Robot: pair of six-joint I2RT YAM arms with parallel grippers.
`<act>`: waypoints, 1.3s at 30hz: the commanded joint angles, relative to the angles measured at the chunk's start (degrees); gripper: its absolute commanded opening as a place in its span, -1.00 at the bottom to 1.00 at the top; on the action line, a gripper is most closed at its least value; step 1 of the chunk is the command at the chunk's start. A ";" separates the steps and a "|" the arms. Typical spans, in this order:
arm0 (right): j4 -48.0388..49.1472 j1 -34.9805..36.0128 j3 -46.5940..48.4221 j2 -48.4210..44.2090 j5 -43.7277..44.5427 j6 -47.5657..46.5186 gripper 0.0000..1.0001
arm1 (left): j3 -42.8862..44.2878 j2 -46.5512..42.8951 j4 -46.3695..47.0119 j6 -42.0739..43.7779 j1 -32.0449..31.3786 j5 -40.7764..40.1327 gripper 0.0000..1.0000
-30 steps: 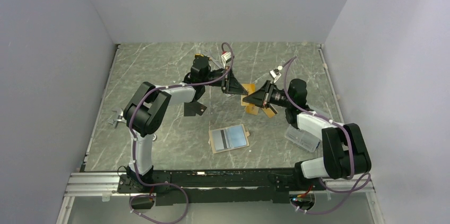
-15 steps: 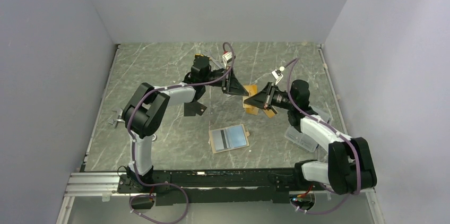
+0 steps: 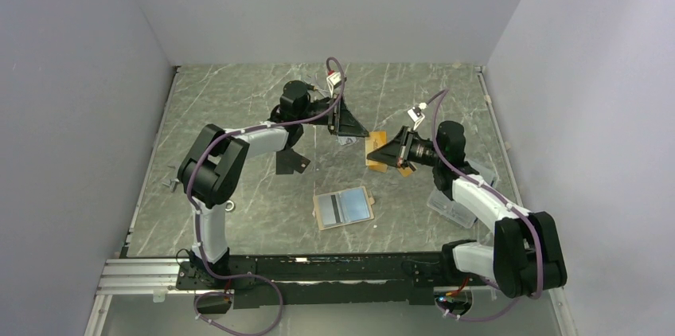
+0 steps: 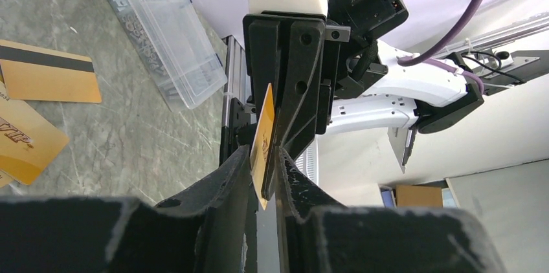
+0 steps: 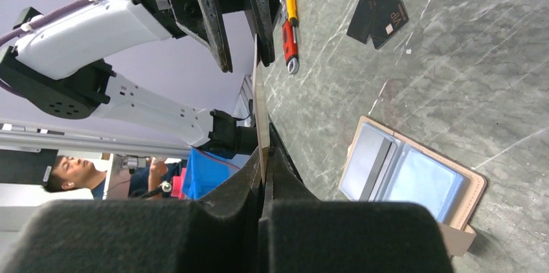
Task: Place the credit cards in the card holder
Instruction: Pick up the credit card from the center of the board, then insert the credit card into the card holder.
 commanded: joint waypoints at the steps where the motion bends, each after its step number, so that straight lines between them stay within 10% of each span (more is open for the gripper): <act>1: 4.82 0.43 2.50 1.22 -1.18 1.54 -1.00 | -0.06 -2.81 3.43 0.73 -0.27 0.32 -0.48; 10: 4.53 1.14 4.19 1.77 -1.16 1.25 -1.00 | 0.70 -2.31 -0.05 3.42 -0.96 0.51 -0.73; 18: -5.36 -1.23 7.94 1.11 0.46 -3.85 -0.40 | 0.61 -2.44 0.12 3.04 -0.94 0.73 -1.00; 29: 1.16 -3.39 5.97 0.67 -1.66 1.00 -1.00 | 0.73 -2.61 -0.64 3.44 -0.95 0.55 -1.00; 36: -24.34 -1.58 8.84 -2.73 6.67 -14.82 -1.00 | 5.06 -4.41 -22.91 24.75 0.75 2.82 -0.03; 39: -33.23 4.95 9.47 -1.99 15.00 -19.40 -1.00 | 10.82 -5.96 -57.33 54.71 1.80 1.35 0.15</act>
